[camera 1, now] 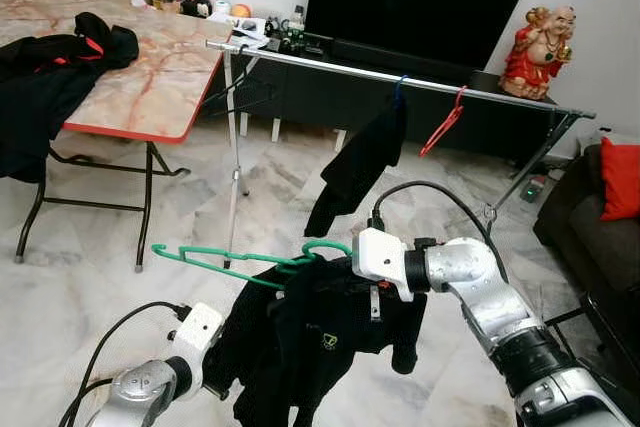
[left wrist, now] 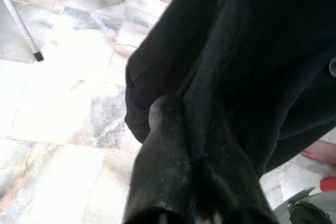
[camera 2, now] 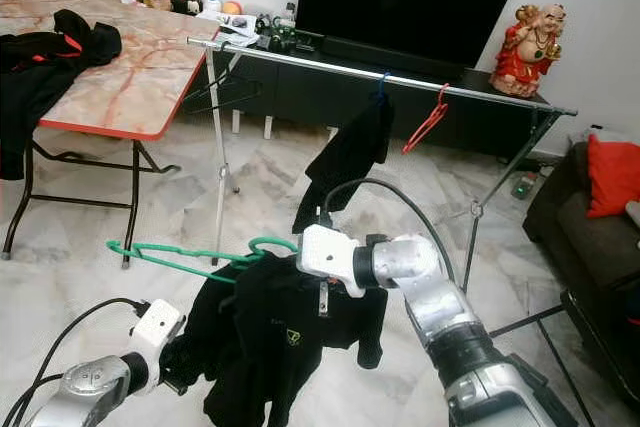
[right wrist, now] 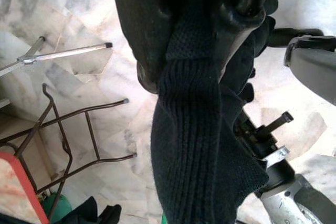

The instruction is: Hang hanger

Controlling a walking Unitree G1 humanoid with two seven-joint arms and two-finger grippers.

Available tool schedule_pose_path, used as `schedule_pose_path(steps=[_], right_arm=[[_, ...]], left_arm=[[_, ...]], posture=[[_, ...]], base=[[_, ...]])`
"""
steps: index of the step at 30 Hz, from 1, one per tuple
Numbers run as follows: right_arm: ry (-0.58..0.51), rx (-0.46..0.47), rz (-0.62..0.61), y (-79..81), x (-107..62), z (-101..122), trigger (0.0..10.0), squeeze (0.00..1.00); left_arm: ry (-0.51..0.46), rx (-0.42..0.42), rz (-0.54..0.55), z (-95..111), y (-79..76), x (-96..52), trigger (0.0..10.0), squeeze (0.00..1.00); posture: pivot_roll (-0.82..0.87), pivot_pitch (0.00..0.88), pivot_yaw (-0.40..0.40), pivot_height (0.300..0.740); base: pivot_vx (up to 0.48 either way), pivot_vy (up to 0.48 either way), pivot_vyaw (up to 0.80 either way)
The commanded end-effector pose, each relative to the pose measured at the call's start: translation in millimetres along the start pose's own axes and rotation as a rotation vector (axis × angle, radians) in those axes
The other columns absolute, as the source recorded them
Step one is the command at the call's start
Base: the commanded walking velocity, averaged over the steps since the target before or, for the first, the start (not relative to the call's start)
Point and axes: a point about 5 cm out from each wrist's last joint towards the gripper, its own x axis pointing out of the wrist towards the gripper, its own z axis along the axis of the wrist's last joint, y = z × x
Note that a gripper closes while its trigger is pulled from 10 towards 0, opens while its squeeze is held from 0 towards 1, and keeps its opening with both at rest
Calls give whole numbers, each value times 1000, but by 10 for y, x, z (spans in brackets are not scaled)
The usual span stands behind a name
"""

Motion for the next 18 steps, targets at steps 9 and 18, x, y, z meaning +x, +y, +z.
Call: schedule_pose_path(steps=[9, 18], right_arm=[[113, -45, -35, -21, -176, -143, 0, 0], [194, 68, -37, 5, -592, -454, 0, 0]], left_arm=[[3, 32, 60, 23, 73, 3, 0, 0], [10, 36, 79, 10, 81, 13, 0, 0]], posture=[[161, 0, -161, 740], [154, 0, -161, 740]], base=[[0, 0, 0], [0, 0, 0]])
